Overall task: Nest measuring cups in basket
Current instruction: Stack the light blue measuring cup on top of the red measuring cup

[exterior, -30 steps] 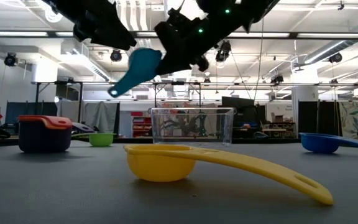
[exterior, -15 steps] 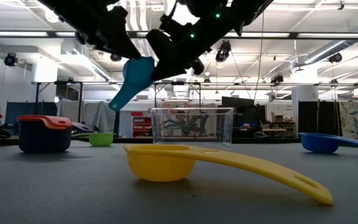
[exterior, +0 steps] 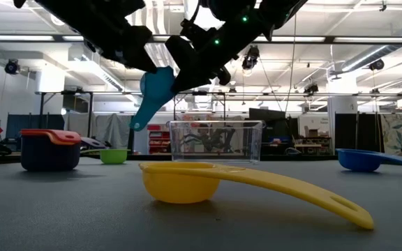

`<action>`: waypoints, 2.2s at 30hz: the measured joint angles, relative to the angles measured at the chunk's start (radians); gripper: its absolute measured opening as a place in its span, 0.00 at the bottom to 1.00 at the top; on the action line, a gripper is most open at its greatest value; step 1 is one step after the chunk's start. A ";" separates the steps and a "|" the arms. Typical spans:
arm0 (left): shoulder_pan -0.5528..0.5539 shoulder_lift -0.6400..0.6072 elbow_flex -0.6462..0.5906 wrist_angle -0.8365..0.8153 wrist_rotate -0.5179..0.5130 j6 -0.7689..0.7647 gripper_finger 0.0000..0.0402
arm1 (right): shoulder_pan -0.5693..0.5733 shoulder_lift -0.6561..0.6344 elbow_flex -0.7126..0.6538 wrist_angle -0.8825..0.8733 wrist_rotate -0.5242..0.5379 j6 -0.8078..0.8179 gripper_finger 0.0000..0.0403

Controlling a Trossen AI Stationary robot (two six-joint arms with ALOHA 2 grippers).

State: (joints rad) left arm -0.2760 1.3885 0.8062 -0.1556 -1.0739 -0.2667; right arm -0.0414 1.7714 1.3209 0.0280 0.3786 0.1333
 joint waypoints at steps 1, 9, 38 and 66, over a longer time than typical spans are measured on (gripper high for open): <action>0.000 0.005 0.000 0.002 -0.009 0.000 0.22 | 0.001 0.000 0.000 0.000 0.000 0.000 0.02; 0.002 0.027 0.000 0.006 -0.010 -0.004 0.02 | 0.009 0.000 0.000 0.002 -0.001 -0.002 0.02; -0.011 -0.020 -0.002 -0.042 -0.008 -0.040 0.00 | 0.024 -0.078 0.002 -0.082 -0.043 -0.093 0.16; -0.251 -0.429 -0.028 -0.634 0.086 -0.817 0.00 | 0.044 -0.337 -0.262 0.006 -0.020 -0.091 0.48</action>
State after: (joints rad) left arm -0.5272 0.9599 0.7785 -0.7899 -0.9880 -1.0839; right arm 0.0023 1.4346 1.0591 0.0344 0.3583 0.0423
